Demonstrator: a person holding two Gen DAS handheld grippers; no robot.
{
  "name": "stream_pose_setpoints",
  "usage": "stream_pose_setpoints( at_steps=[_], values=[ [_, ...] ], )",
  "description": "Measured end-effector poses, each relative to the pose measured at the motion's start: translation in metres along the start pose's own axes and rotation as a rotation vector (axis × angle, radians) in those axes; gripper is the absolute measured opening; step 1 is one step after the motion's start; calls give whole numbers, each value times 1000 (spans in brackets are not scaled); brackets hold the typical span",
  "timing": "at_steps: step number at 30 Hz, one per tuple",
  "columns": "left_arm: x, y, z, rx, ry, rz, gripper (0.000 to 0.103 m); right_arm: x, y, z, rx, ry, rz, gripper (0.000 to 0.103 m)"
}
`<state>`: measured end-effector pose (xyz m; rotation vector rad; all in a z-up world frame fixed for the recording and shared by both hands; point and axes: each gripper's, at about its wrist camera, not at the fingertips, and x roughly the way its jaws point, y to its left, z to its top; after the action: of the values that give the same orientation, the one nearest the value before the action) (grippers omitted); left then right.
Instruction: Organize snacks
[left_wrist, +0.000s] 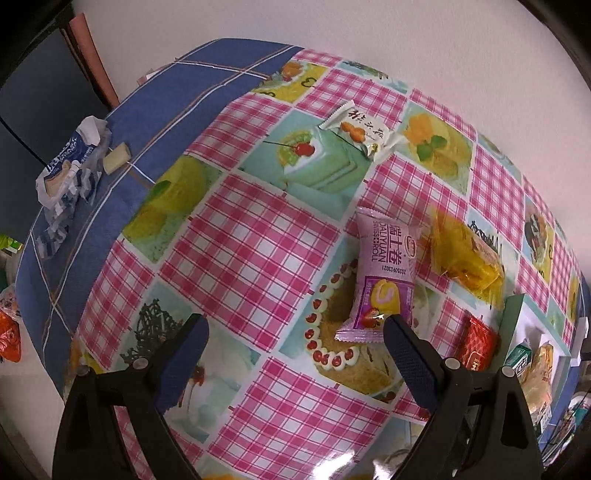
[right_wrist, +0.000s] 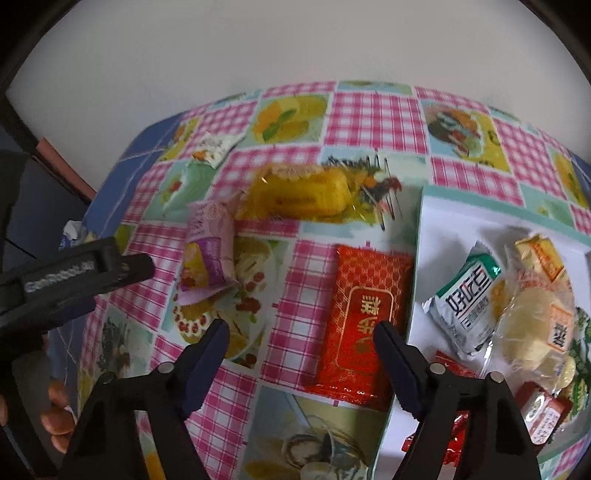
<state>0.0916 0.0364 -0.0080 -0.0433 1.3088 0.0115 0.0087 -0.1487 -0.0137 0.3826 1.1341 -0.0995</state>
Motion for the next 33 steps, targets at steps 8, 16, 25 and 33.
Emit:
stream_pose_setpoints(
  at_steps=[8,16,25,33],
  values=[
    [2,3,2,-13,3,-16,96,13,-13,1,42,23,-38,75],
    [4,6,3,-29,11,-38,96,17,-8,0,31,19,-87,66],
    [3,8,3,-51,15,-54,96,24,-2,-2,7,30,-79,59],
    [4,9,3,-53,21,-55,96,26,8,-2,-12,34,-16,59]
  ],
)
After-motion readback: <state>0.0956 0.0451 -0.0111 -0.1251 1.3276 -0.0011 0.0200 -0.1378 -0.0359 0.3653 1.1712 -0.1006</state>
